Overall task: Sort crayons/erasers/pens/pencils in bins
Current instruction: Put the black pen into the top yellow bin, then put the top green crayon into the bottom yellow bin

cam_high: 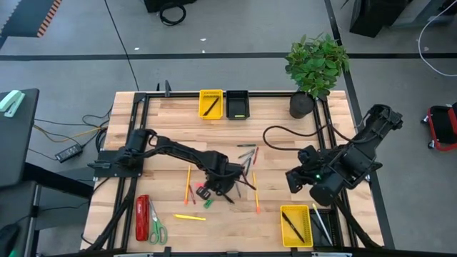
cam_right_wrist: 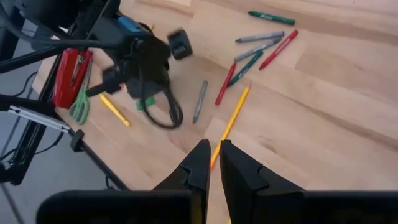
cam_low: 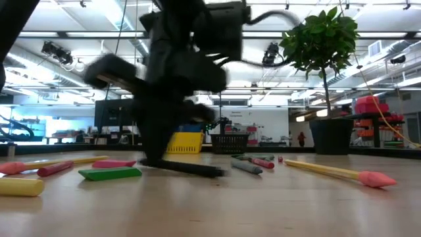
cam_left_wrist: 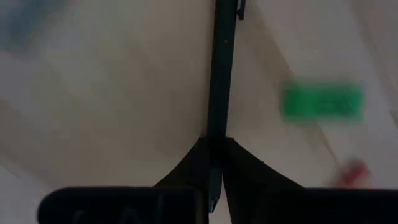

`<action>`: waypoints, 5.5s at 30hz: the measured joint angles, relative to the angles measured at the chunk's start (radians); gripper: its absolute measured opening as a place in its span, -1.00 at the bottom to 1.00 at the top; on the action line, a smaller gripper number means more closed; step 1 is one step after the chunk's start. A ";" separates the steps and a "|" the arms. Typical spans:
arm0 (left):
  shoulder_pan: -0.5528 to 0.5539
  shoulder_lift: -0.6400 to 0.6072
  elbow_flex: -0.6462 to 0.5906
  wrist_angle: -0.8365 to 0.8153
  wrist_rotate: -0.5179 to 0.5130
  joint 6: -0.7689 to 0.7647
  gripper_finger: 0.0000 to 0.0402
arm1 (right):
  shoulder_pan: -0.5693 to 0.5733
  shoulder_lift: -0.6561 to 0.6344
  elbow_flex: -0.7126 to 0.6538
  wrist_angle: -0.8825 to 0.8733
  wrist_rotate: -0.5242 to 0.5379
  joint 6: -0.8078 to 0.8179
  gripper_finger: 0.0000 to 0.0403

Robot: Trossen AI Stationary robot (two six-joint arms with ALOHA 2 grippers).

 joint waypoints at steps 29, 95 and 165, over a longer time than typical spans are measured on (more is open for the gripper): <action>0.779 -0.358 0.004 0.169 -0.177 -0.430 -0.78 | -0.100 -0.058 0.000 -0.002 0.108 -0.137 -0.79; 0.400 -0.524 0.005 -0.339 -0.158 -0.863 -0.64 | -0.270 -0.302 0.000 0.003 0.018 -0.340 -0.79; 0.390 -0.018 0.006 0.528 0.009 -0.295 -0.32 | -0.454 -0.070 0.000 0.615 -0.120 -1.071 -0.79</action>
